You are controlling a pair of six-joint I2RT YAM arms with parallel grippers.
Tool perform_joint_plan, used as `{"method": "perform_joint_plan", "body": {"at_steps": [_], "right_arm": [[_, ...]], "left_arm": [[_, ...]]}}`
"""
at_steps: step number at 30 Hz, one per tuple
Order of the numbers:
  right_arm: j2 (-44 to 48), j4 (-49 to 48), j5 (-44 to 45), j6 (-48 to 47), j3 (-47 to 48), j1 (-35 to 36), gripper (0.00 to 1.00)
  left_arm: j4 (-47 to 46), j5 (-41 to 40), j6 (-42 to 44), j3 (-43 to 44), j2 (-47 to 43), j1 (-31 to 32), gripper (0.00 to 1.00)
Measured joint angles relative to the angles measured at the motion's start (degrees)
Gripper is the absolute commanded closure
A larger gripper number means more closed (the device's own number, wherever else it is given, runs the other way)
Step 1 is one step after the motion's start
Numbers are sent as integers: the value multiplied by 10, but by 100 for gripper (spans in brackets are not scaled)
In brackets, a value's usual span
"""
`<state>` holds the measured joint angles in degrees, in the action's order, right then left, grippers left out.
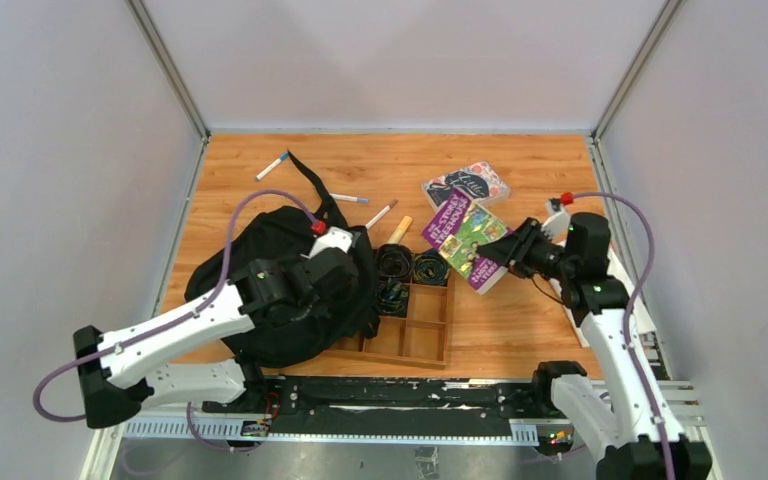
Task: Pack the student bag
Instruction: Place the book in the student bag.
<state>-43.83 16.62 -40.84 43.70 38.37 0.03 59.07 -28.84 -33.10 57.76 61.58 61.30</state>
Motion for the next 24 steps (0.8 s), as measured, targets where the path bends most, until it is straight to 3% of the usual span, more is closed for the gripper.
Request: {"method": "perform_joint_plan", "body": {"at_steps": [5,8,15,24], "right_arm": [[-78,-17,9,4,34,138,100],[-109,-19,-9,6,83,184,100],[-167,-78,-4,23,169,326,100],[-293,-135,52,44,171,485,100]], "left_arm": [[42,20,18,42,-60,-103,100],[65,19,24,93,-91,-146,100],[108,-22,39,226,-86,-158,100],[127,-43,45,261,-50,-163,100]]}}
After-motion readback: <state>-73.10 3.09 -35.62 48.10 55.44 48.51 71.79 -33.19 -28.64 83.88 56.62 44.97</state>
